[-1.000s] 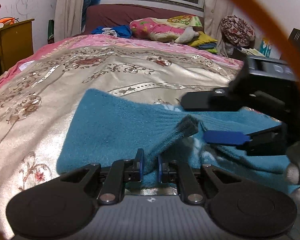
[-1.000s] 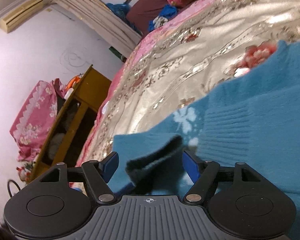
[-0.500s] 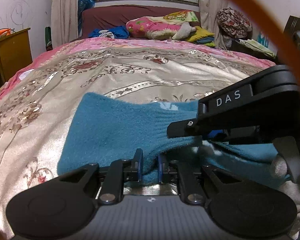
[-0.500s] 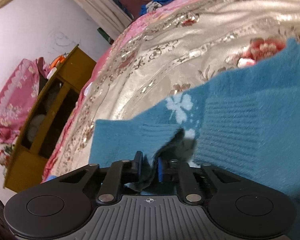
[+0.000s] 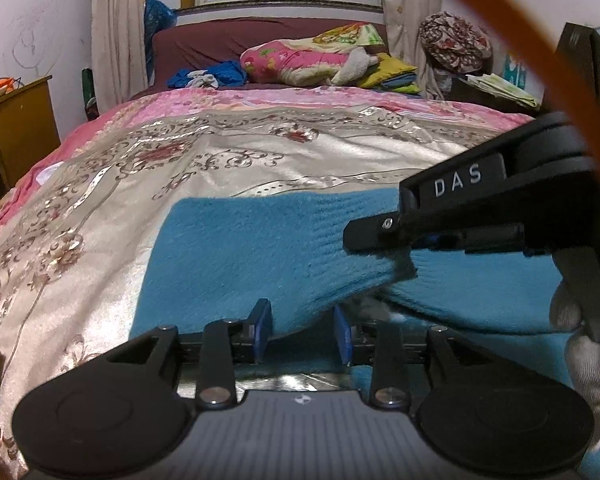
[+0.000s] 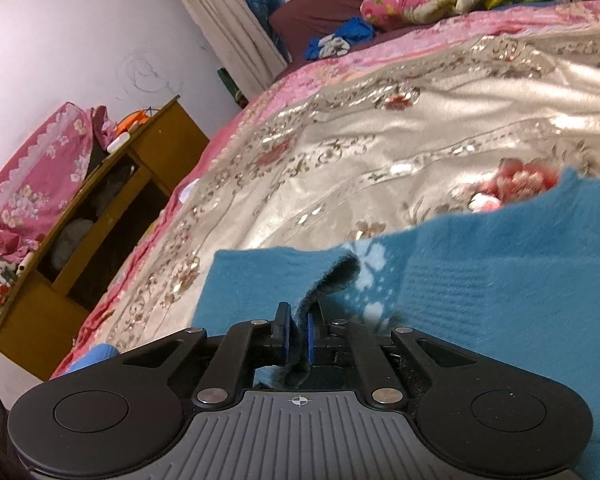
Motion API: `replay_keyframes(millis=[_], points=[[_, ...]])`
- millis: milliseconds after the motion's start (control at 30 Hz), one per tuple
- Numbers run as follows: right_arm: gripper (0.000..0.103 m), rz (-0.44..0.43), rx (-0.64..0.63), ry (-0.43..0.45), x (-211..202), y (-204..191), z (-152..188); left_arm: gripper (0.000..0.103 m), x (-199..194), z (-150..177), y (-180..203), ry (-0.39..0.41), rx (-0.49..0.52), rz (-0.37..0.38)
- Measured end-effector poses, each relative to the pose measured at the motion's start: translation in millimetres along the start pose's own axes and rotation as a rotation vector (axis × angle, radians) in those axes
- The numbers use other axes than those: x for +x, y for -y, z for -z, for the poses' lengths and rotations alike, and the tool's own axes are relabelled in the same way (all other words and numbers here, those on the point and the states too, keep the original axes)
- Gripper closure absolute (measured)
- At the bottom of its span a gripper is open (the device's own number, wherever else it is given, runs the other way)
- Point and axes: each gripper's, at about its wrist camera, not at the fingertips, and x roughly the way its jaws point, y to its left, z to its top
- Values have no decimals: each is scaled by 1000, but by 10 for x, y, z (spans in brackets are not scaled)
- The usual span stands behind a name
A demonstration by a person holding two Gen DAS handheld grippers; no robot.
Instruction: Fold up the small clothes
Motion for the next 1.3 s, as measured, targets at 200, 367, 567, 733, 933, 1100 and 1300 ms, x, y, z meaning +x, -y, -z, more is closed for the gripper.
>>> replay_keyframes(millis=[200, 367, 567, 733, 933, 1100, 1300], points=[[96, 32, -7, 35, -202, 95, -81, 62, -51, -22, 126, -3, 28, 10], [96, 66, -10, 61, -390, 233, -138, 62, -75, -55, 219, -3, 43, 18], [97, 105, 11, 90, -624, 471, -185, 62, -68, -75, 382, -8, 69, 33], [97, 144, 3, 105, -783, 645, -210, 62, -58, -82, 493, -15, 89, 46], [97, 188, 7, 131, -977, 868, -267, 61, -32, -65, 514, -30, 83, 54], [97, 208, 18, 162, -1152, 1013, -330, 61, -29, -64, 526, -30, 88, 56], [97, 254, 39, 191, -1466, 1268, -329, 61, -13, -82, 549, -26, 85, 61]])
